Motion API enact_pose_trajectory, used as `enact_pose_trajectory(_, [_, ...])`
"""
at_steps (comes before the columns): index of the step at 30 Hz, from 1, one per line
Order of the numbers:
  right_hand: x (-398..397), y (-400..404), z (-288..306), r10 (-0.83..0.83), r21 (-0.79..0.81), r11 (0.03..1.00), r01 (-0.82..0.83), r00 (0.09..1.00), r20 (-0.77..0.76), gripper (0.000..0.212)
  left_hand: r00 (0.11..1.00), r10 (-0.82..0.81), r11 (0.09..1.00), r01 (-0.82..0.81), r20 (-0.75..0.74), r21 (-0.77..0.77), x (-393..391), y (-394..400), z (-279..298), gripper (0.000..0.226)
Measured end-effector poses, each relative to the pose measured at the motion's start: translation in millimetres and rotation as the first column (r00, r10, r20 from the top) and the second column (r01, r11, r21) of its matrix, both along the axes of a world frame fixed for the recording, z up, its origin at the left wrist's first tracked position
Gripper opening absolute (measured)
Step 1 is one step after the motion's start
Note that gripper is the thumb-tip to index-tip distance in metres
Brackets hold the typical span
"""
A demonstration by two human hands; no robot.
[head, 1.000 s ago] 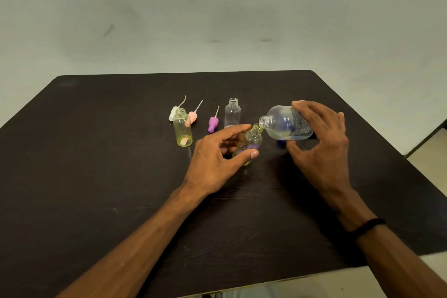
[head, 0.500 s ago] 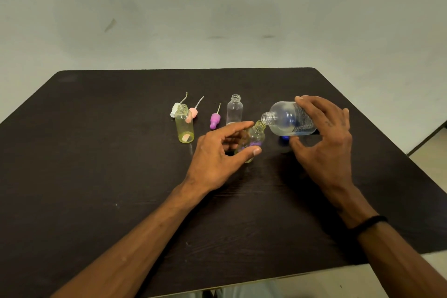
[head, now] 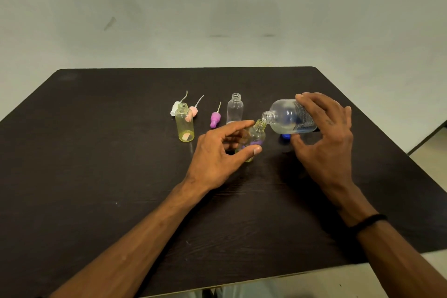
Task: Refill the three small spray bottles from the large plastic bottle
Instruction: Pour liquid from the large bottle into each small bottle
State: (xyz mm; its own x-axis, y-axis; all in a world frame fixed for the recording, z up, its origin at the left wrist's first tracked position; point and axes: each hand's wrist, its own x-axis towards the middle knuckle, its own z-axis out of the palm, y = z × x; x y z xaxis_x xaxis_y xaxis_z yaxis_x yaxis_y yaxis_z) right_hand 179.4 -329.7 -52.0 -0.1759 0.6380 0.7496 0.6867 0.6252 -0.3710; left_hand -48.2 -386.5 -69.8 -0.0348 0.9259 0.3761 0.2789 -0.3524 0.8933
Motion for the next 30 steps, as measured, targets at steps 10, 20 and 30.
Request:
enact_pose_trajectory(10, [-0.5, 1.1, 1.3, -0.012, 0.002, 1.000, 0.012, 1.000, 0.008, 0.083, 1.000, -0.007, 1.000, 0.007, -0.003, -0.004, 0.2, 0.5, 1.7, 0.058])
enact_pose_trajectory(20, [-0.5, 0.8, 0.4, -0.003, 0.013, 1.000, 0.003, 1.000, 0.002, 0.084, 1.000, -0.008, 1.000, 0.008, 0.011, -0.012, 0.3, 0.8, -0.6, 0.058])
enact_pose_trajectory(30, [-1.8, -0.1, 1.9, -0.005, 0.015, 1.000, 0.005, 1.000, 0.002, 0.084, 1.000, -0.001, 1.000, 0.002, 0.020, -0.006, 0.5, 0.1, 0.8, 0.057])
